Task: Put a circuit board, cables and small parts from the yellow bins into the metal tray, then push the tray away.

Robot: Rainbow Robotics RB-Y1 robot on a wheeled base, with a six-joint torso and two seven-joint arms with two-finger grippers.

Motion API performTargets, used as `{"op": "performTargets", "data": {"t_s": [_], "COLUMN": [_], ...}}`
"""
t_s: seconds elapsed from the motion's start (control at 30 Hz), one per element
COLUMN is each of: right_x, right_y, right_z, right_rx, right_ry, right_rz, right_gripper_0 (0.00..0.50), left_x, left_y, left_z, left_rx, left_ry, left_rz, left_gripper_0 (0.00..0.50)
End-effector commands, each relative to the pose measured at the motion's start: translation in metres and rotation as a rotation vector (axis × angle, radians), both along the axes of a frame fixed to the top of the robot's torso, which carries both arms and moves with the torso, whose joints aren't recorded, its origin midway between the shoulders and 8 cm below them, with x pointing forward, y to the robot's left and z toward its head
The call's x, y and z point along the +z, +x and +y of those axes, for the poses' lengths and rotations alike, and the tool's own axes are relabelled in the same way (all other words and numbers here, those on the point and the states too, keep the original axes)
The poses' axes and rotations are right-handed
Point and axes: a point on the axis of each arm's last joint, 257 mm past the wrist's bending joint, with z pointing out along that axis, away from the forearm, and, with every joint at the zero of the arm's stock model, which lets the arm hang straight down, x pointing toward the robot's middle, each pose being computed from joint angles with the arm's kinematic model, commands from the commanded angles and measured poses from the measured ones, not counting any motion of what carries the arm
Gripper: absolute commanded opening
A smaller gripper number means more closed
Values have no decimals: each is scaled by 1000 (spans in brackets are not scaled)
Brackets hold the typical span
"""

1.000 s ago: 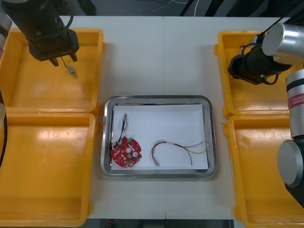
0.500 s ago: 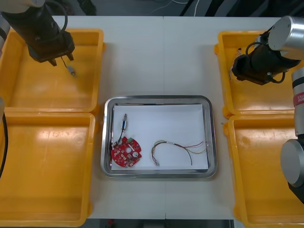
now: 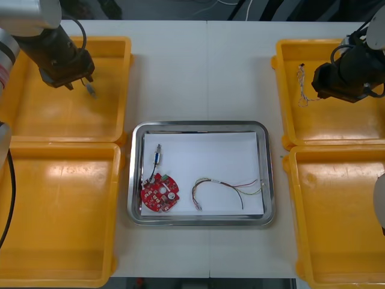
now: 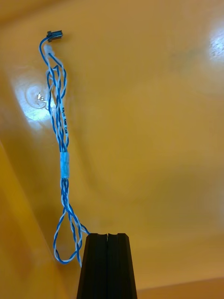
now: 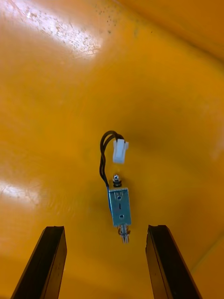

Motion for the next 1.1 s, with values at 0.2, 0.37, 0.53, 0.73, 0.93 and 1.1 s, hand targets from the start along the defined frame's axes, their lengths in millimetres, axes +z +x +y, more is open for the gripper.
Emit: {"op": "performTargets", "data": {"t_s": [0.2, 0.37, 0.53, 0.73, 0.93, 1.1], "right_x": [51, 49, 45, 48, 45, 43], "right_y": [1, -4, -10, -13, -19, -24], "right_z": [-40, -56, -70, -86, -102, -118], "right_rx": [-6, -10, -13, -16, -19, -20], "right_ry": [-70, -87, -106, -128, -148, -169], "right_rz": [-61, -55, -44, -48, -43, -45], "right_gripper_0": [0, 0, 0, 0, 0, 0], "left_x": [17, 5, 1, -2, -8, -10], "left_y": [24, 27, 29, 29, 29, 29], "left_z": [-35, -34, -31, -28, -25, -24], "left_rx": [-91, -87, -84, -84, -86, -90], "left_ry": [10, 25, 39, 44, 48, 63], "left_rz": [-74, -76, -81, -79, -86, -82], "left_gripper_0": [500, 500, 500, 500, 500, 500]}}
